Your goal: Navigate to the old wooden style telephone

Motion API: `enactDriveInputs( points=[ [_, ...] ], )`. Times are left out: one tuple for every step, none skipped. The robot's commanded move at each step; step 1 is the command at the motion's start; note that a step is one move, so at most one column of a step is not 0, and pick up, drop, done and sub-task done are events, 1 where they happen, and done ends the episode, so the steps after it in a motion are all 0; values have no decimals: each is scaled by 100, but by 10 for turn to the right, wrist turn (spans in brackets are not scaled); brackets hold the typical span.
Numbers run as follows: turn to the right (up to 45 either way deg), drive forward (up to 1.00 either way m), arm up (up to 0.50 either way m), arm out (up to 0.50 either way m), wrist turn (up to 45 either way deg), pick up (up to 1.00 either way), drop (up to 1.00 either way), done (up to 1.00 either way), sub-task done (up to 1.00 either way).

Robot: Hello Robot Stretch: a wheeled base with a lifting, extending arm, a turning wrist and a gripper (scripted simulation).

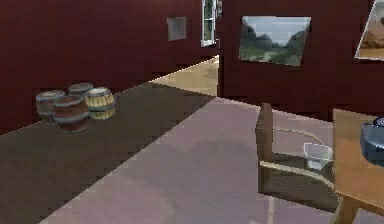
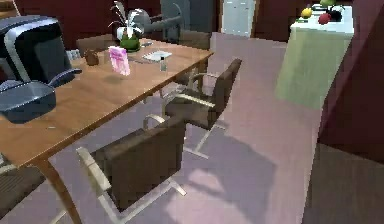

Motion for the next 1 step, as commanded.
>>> enactDriveInputs(
  points=[
    [0, 100, 0, 0, 0, 0, 0, 0, 0]
  ],
)
